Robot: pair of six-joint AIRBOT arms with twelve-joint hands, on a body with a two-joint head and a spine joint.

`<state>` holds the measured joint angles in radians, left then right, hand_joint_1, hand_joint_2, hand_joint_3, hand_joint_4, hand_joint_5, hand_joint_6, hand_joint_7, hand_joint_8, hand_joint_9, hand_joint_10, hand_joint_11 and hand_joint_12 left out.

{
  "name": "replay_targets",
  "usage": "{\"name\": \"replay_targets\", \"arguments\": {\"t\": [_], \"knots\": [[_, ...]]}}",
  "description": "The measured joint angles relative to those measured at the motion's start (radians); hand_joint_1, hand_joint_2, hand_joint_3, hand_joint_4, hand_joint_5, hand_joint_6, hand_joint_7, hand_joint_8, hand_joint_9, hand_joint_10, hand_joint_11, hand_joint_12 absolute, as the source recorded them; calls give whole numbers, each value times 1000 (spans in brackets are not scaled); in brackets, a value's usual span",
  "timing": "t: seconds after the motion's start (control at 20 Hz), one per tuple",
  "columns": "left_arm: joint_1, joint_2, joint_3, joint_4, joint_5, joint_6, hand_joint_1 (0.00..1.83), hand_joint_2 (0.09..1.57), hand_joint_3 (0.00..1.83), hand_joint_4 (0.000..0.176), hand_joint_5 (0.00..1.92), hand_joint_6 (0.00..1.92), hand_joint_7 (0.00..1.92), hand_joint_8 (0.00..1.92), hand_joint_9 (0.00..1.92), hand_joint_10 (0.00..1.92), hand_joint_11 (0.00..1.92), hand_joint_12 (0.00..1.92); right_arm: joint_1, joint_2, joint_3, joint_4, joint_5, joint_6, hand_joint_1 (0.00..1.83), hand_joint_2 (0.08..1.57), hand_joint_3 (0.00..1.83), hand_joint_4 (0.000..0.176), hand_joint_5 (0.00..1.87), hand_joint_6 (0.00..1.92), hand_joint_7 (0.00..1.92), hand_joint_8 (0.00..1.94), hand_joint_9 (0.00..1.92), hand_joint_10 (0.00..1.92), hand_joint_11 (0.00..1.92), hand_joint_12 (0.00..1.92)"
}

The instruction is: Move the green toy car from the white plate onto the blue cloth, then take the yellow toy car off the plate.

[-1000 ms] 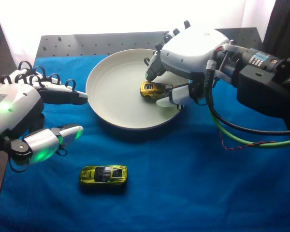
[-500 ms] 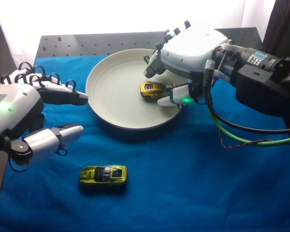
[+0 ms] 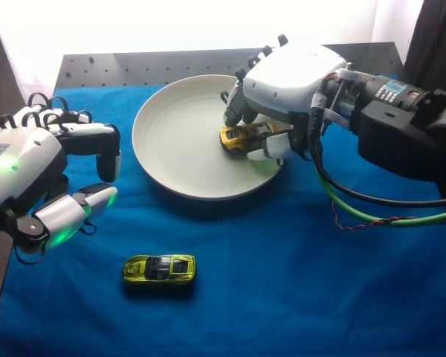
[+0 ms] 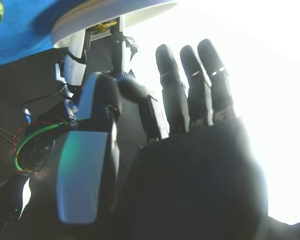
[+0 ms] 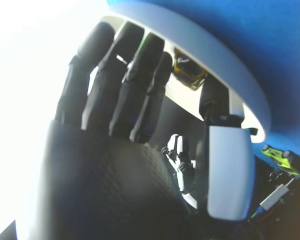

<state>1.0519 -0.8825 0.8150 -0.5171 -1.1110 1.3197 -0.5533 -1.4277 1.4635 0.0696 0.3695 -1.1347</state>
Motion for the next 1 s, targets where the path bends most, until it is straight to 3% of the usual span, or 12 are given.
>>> {"name": "replay_targets", "arguments": {"t": [0.05,0.1,0.2,0.25,0.35,0.45,0.75,0.8,1.0], "knots": [[0,0,0,0,0,0,775,1333,1,176,566,1583,552,56,179,574,0,1048,0,0,0,1,0,0,1229,1123,4,0,1023,1020,912,980,894,525,522,1451],[0,0,0,0,-1,-1,773,1334,1,176,566,1583,548,54,178,574,0,1046,0,-2,1,1,1,0,1223,1135,1,0,997,1051,894,1048,906,497,525,1436],[0,0,0,0,-1,-3,777,1331,0,176,572,1574,553,57,181,568,0,999,1,-2,2,2,8,1,1214,1141,0,0,963,1078,908,1060,949,411,546,1386],[0,0,0,0,-2,-3,786,1326,0,176,581,1561,552,57,182,565,0,1001,1,-2,2,2,7,1,1211,1142,0,11,953,1064,911,1086,966,396,548,1394],[0,0,0,0,-2,-3,786,1325,0,176,580,1563,558,62,194,592,0,1086,1,-2,2,2,7,1,1204,1158,0,9,932,1099,874,1151,878,654,526,1524],[0,0,-2,-2,-3,-4,777,1332,2,176,568,1579,541,59,178,534,0,850,1,-2,2,2,7,1,1205,1166,0,0,932,1024,841,1285,761,1052,544,1680],[2,-5,-2,-7,-12,-4,797,1319,0,176,591,1547,542,51,214,433,0,955,1,-1,-9,3,12,-2,1222,1146,0,0,902,1039,943,1180,858,1067,720,1562],[2,-6,-2,-7,-11,-4,816,1308,0,176,613,1518,555,55,227,432,0,956,1,6,-22,2,16,-3,1339,1151,3,0,844,1053,909,1126,863,1326,745,1558],[3,-6,-2,-12,-13,-5,801,1316,1,176,595,1543,531,38,203,386,0,899,1,51,-71,-2,69,-3,1261,1156,0,0,882,938,938,1325,885,1473,827,1796]]}}
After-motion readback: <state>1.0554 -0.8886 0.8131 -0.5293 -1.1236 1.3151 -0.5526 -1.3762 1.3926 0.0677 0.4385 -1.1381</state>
